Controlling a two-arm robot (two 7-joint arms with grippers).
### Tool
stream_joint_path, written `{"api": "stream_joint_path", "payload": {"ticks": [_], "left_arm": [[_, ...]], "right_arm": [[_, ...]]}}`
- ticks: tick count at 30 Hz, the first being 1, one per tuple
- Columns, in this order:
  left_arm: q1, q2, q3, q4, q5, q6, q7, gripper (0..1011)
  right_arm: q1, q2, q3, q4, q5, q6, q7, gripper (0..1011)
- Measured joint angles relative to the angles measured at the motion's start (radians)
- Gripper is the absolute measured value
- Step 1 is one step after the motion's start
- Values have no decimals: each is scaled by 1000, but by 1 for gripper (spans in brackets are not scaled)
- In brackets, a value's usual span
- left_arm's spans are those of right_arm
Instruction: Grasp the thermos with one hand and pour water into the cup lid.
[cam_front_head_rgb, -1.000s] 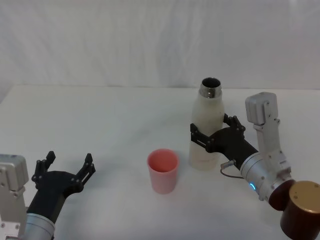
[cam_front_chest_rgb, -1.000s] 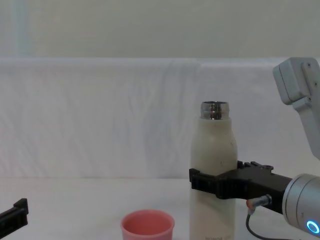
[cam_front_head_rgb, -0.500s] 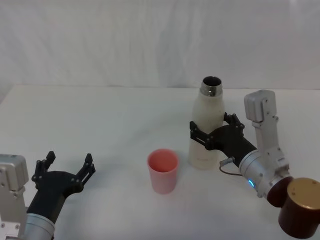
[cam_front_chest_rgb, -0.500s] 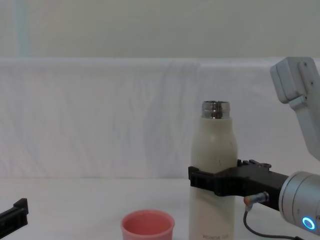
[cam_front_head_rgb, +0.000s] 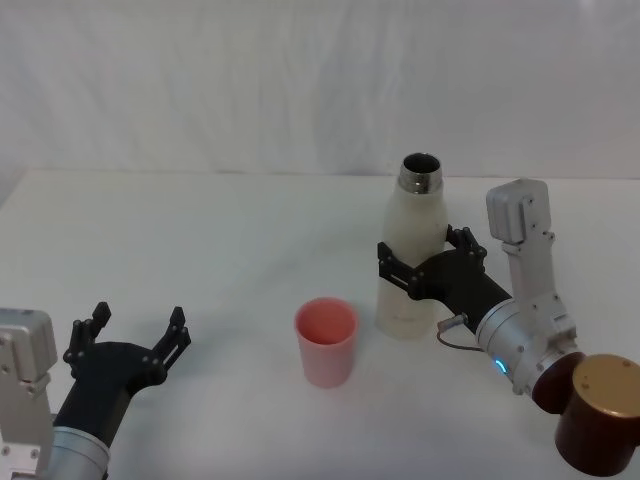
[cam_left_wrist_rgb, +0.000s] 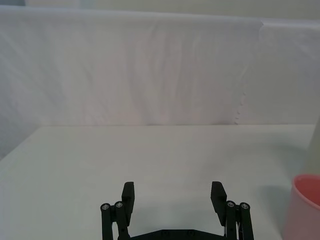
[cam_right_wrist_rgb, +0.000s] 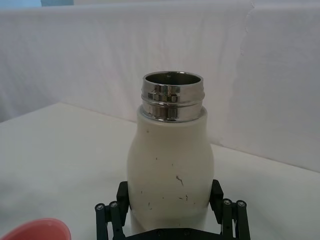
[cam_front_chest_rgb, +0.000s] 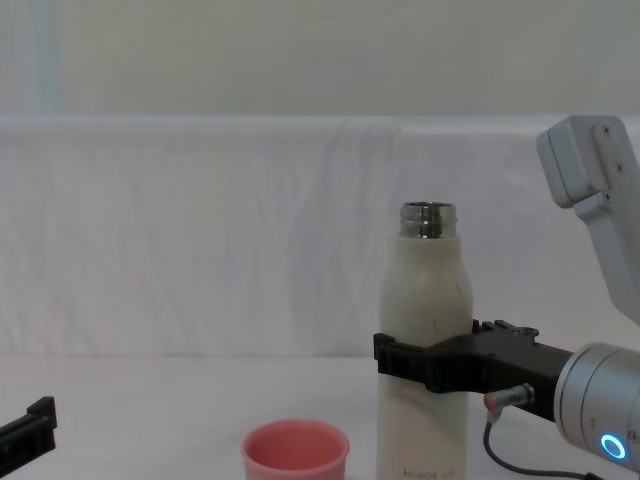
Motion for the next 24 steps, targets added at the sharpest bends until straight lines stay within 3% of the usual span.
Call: {"api": "stream_joint_path", "payload": {"ticks": [5, 24], "left_arm": [[0, 0, 0, 0, 0, 0, 0, 1001], [0, 0, 0, 0, 0, 0, 0, 1001]], "right_arm": [[-1, 0, 0, -1, 0, 0, 0, 960], [-2, 2, 0, -3, 0, 0, 0, 959]]}}
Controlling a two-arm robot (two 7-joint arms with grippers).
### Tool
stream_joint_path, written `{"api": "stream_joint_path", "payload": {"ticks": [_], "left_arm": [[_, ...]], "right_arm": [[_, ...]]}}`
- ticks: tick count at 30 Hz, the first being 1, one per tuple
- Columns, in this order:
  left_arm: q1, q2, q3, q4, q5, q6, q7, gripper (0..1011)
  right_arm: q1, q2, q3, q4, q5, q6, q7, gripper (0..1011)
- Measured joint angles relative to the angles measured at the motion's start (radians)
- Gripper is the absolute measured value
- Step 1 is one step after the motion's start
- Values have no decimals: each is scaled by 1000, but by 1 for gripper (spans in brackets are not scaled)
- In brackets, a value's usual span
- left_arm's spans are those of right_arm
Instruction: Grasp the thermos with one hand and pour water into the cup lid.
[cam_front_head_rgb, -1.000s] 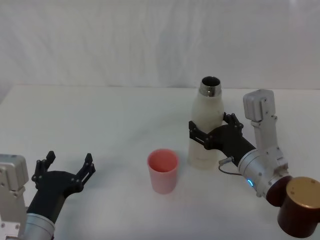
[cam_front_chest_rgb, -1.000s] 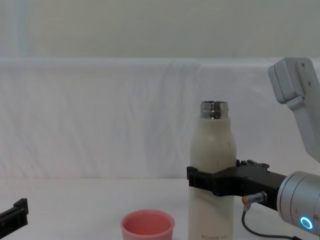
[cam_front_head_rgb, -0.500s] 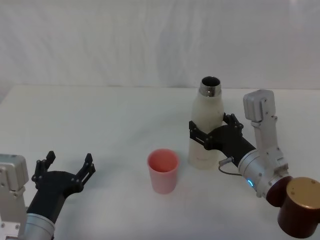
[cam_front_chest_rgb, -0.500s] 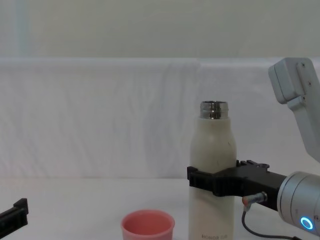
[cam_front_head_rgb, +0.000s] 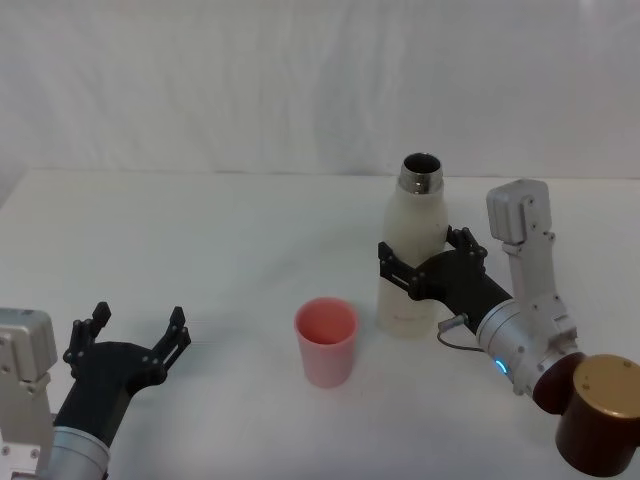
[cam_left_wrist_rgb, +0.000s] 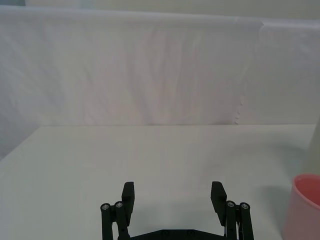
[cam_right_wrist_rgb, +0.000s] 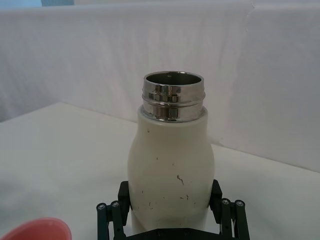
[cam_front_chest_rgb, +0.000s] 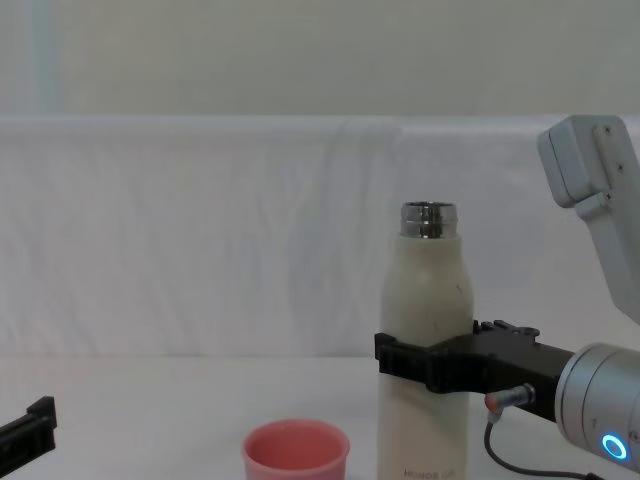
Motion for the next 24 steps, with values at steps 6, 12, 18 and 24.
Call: {"api": "stream_joint_path", "payload": {"ticks": [6, 12, 18, 24], "left_arm": [[0, 0, 0, 0, 0, 0, 0, 1001], [0, 0, 0, 0, 0, 0, 0, 1001], [0, 0, 0, 0, 0, 0, 0, 1001], [0, 0, 0, 0, 0, 0, 0, 1001]], "right_arm": [[-4, 1, 2, -9, -1, -1, -2, 959], [-15, 10, 5, -36, -1, -6, -2, 959], [-28, 31, 3, -82, -21, 1, -2, 959], [-41, 68, -4, -134, -70, 20, -9, 958]]}}
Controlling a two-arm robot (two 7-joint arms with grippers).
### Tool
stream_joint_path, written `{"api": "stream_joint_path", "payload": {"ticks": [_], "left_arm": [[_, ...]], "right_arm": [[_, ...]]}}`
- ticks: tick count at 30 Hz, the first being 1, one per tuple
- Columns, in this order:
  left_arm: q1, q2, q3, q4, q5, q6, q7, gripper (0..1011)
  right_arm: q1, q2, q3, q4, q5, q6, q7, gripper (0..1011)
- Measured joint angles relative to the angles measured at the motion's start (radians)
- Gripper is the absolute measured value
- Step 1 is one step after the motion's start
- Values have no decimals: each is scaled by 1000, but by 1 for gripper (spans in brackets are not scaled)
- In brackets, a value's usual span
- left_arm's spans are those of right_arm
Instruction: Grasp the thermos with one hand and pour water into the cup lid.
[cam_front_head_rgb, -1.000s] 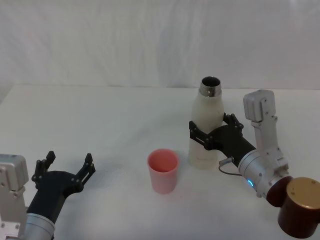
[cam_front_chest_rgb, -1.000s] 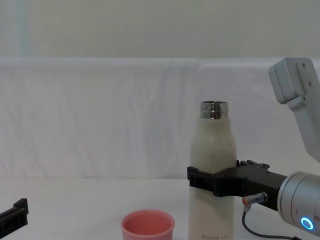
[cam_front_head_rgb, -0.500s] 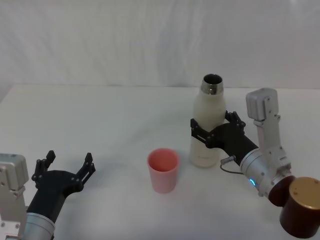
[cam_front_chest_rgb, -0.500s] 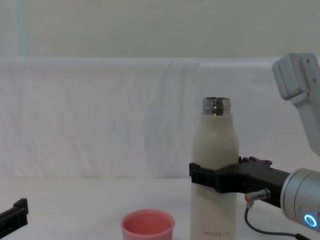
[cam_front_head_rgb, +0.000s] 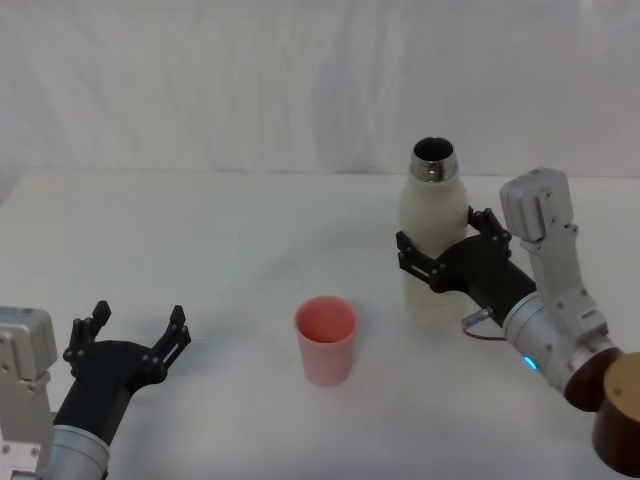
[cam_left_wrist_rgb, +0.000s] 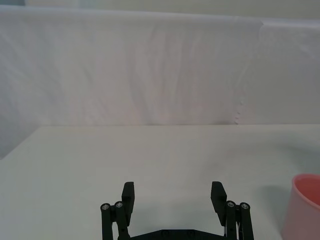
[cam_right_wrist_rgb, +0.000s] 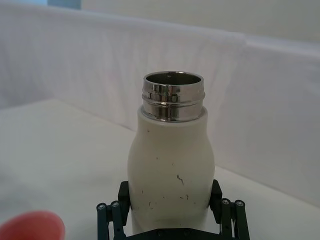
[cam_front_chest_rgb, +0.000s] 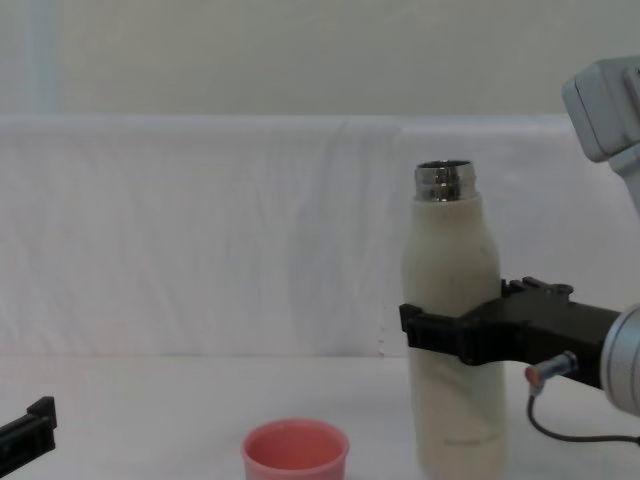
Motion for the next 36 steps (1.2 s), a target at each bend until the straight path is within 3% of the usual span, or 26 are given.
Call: {"api": "stream_joint_path", "payload": {"ticks": [15, 36], "left_arm": [[0, 0, 0, 0, 0, 0, 0, 1001], [0, 0, 0, 0, 0, 0, 0, 1001]], "right_arm": [[-26, 123, -51, -124, -233, 47, 9, 959], [13, 200, -161, -130, -523, 77, 63, 959]]}}
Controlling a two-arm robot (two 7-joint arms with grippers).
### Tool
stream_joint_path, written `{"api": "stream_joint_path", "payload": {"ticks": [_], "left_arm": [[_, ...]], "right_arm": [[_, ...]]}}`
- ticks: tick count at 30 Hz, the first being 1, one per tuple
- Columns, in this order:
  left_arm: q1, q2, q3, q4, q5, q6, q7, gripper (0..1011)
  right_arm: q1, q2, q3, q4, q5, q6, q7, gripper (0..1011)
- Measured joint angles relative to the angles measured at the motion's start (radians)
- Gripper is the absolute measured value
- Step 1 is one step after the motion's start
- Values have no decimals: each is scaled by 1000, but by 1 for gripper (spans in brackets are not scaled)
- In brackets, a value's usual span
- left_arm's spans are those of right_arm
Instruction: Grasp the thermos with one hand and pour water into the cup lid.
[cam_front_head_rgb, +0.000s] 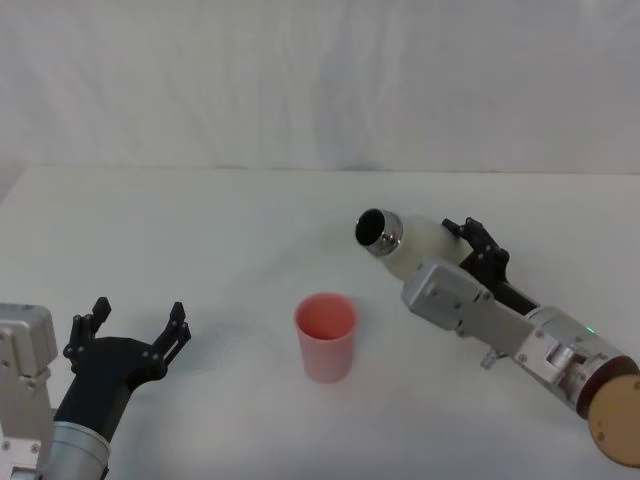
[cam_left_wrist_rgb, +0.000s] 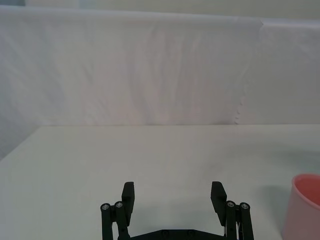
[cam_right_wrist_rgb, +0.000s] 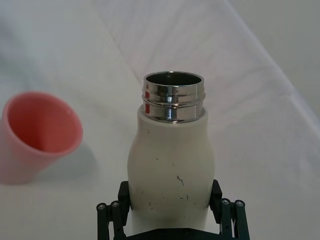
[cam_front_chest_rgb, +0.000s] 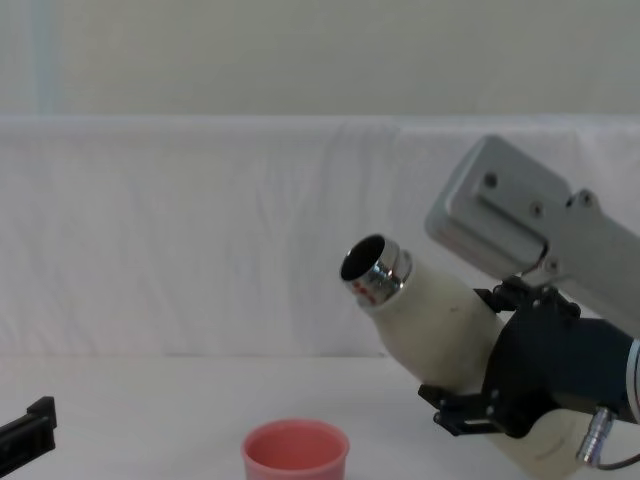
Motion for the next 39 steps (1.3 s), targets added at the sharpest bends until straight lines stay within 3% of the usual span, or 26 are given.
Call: {"api": "stream_joint_path", "payload": {"ticks": [21, 39], "left_arm": [[0, 0, 0, 0, 0, 0, 0, 1001], [0, 0, 0, 0, 0, 0, 0, 1001]], "right_arm": [[26, 12, -53, 25, -216, 8, 31, 959], [31, -12, -56, 43, -293, -12, 57, 959]]}}
